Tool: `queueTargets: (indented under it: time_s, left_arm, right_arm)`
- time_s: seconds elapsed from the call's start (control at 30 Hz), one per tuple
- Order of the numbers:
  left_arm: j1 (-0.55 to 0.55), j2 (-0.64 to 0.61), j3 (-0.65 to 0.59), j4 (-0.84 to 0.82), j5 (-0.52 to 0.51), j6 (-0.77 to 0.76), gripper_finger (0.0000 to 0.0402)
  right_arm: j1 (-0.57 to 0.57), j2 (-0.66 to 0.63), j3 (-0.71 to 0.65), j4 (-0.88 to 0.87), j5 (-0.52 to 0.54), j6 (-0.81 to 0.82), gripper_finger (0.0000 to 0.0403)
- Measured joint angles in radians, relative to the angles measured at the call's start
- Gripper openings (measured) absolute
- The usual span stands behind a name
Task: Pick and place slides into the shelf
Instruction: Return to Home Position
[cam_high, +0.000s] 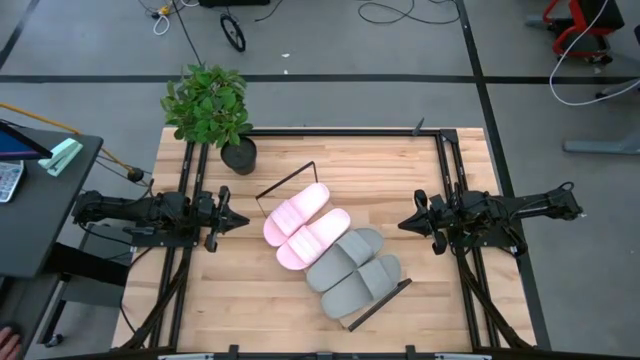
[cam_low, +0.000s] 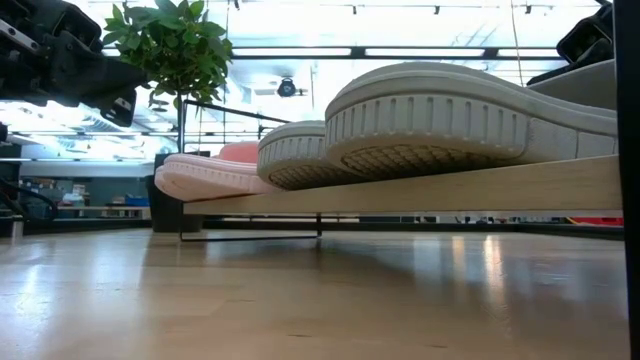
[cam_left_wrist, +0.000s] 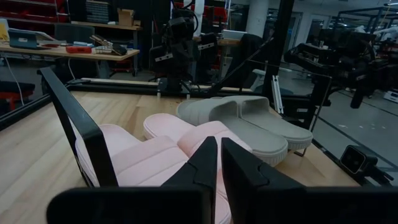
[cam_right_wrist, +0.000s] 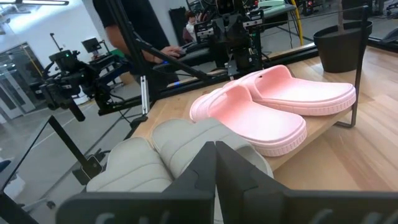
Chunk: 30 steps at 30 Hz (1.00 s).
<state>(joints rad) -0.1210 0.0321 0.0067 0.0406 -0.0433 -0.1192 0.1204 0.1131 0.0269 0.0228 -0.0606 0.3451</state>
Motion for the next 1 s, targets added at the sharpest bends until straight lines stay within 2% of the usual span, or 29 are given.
queueTargets:
  time_s: [0.4,0.77,1.0]
  left_arm:
    - [0.0,0.0,0.0,0.0,0.0,0.0,0.004]
    - [0.0,0.0,0.0,0.0,0.0,0.0,0.0028]
    - [0.0,0.0,0.0,0.0,0.0,0.001,0.0037]
  right_arm:
    - [0.0,0.0,0.0,0.0,0.0,0.0,0.0009]
    - [0.0,0.0,0.0,0.0,0.0,0.0,0.0009]
    - [0.0,0.0,0.0,0.0,0.0,0.0,0.0009]
